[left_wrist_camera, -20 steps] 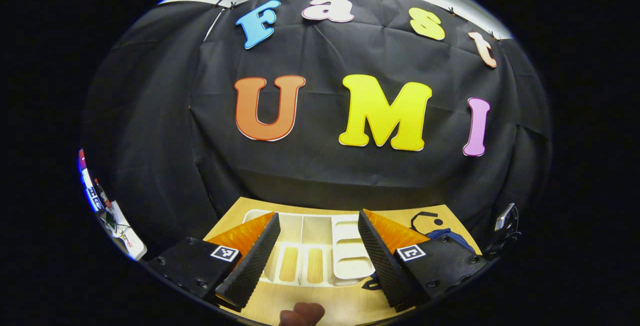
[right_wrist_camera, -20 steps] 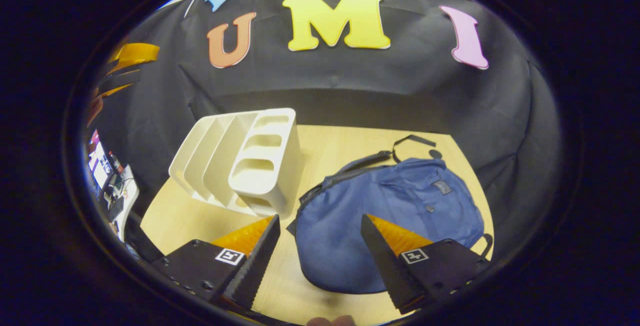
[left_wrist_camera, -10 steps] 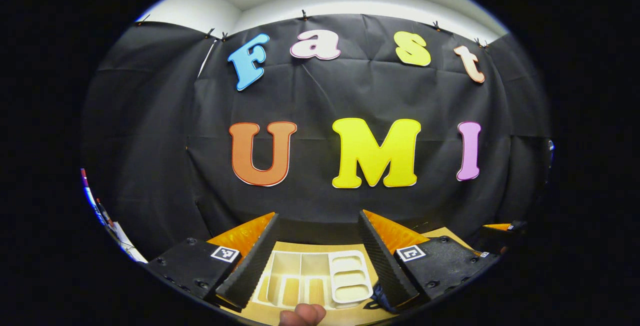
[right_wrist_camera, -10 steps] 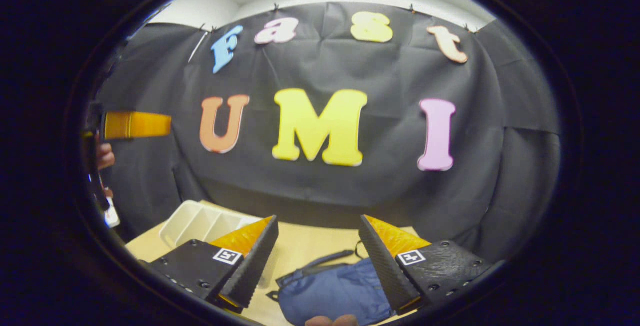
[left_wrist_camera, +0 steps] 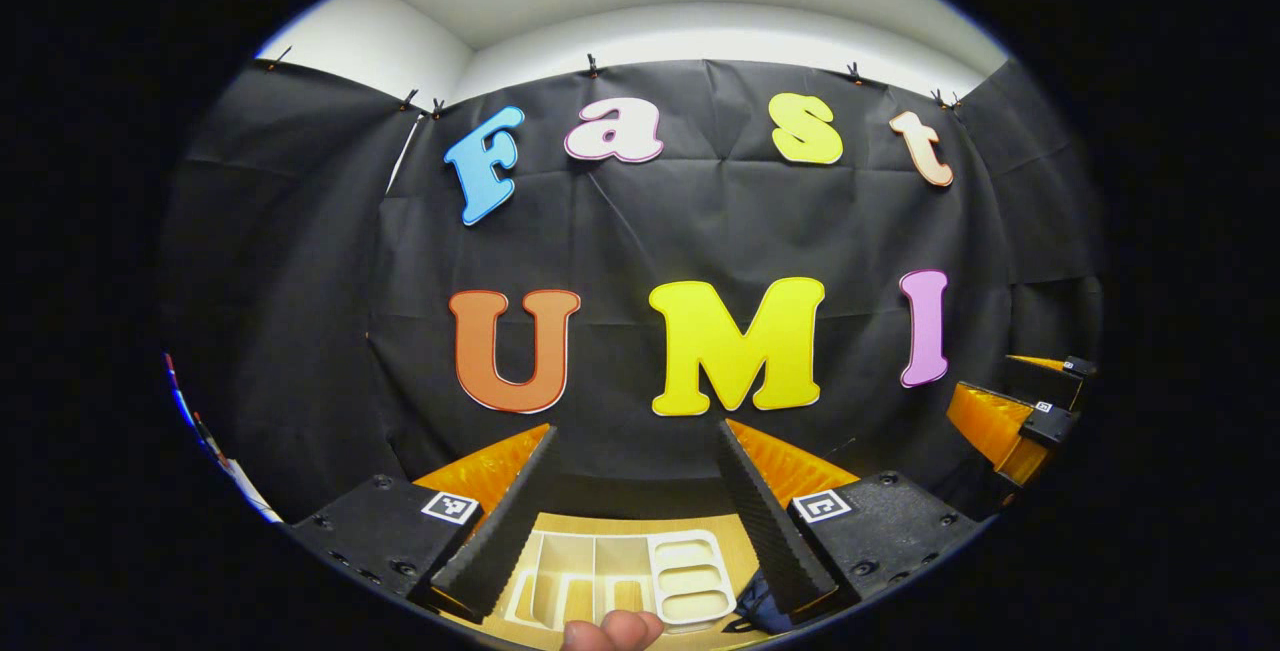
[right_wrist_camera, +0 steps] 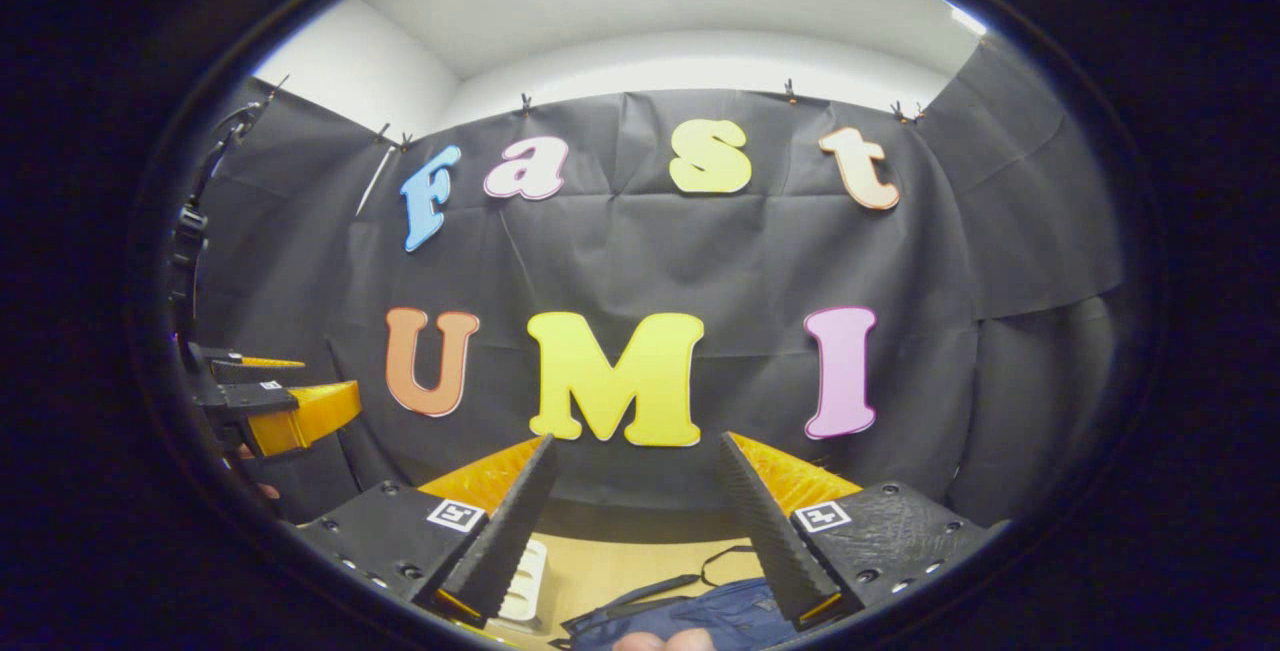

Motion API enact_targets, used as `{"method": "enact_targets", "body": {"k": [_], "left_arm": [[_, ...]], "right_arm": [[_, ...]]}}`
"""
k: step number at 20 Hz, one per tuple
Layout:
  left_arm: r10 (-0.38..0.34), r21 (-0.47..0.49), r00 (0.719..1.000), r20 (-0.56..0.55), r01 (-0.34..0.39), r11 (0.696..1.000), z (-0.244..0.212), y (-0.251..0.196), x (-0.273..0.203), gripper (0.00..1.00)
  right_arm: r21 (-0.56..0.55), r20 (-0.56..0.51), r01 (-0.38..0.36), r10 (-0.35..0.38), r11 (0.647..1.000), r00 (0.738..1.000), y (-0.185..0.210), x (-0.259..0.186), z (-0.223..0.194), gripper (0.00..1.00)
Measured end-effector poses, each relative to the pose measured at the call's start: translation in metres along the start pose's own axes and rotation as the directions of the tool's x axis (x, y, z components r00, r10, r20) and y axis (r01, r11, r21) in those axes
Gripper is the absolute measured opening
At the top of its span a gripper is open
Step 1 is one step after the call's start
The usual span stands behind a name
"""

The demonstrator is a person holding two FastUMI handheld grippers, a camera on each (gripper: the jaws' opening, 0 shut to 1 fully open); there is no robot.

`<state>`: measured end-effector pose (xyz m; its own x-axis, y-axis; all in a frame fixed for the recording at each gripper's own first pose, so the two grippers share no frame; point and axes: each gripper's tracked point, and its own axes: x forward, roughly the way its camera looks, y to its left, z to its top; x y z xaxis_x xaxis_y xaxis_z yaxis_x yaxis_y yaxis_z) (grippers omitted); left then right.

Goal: Open the schoolbag, grab two books from the bookshelf and put them into the schoolbag.

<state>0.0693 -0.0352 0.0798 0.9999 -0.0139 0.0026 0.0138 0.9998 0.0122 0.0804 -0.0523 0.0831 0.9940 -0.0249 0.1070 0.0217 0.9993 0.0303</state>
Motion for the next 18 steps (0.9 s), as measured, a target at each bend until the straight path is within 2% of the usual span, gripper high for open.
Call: {"method": "enact_targets", "body": {"k": [5, 6, 7, 13, 16, 17, 18], "left_arm": [[0.004, -0.016, 1.0, -0.015, -0.005, 1.0, -0.005, -0.004, -0.002, 0.98], [0.008, -0.017, 1.0, -0.016, -0.008, 1.0, -0.005, -0.003, -0.002, 0.94], [0.014, -0.014, 1.0, -0.016, -0.015, 1.0, -0.007, -0.001, -0.003, 0.98], [0.043, 0.009, 0.999, -0.001, -0.042, 0.999, -0.003, 0.0, -0.004, 0.98], [0.043, 0.012, 0.999, 0.014, -0.043, 0.999, 0.001, -0.003, -0.002, 0.94], [0.039, 0.016, 0.999, 0.018, -0.039, 0.999, 0.001, -0.005, 0.001, 0.98], [0.037, 0.023, 0.999, 0.013, -0.037, 0.999, 0.0, -0.007, 0.003, 0.94]], "right_arm": [[0.006, -0.035, 0.011, -0.011, 1.0, 0.999, -0.008, -0.001, -0.004, 0.96], [0.005, -0.04, 0.009, -0.008, 1.0, 0.999, -0.008, -0.001, -0.005, 0.98], [0.003, -0.045, 0.008, -0.008, 1.0, 0.999, -0.008, -0.001, -0.005, 0.98], [0.006, -0.066, 0.0, 0.001, 1.0, 0.998, -0.009, 0.004, -0.01, 0.96], [0.005, -0.074, -0.012, 0.013, 1.0, 0.997, -0.004, 0.01, -0.013, 0.96], [0.006, -0.078, -0.015, 0.015, 1.0, 0.997, -0.003, 0.012, -0.015, 0.96], [0.011, -0.083, -0.022, 0.023, 1.0, 0.996, -0.002, 0.014, -0.015, 0.96]]}}
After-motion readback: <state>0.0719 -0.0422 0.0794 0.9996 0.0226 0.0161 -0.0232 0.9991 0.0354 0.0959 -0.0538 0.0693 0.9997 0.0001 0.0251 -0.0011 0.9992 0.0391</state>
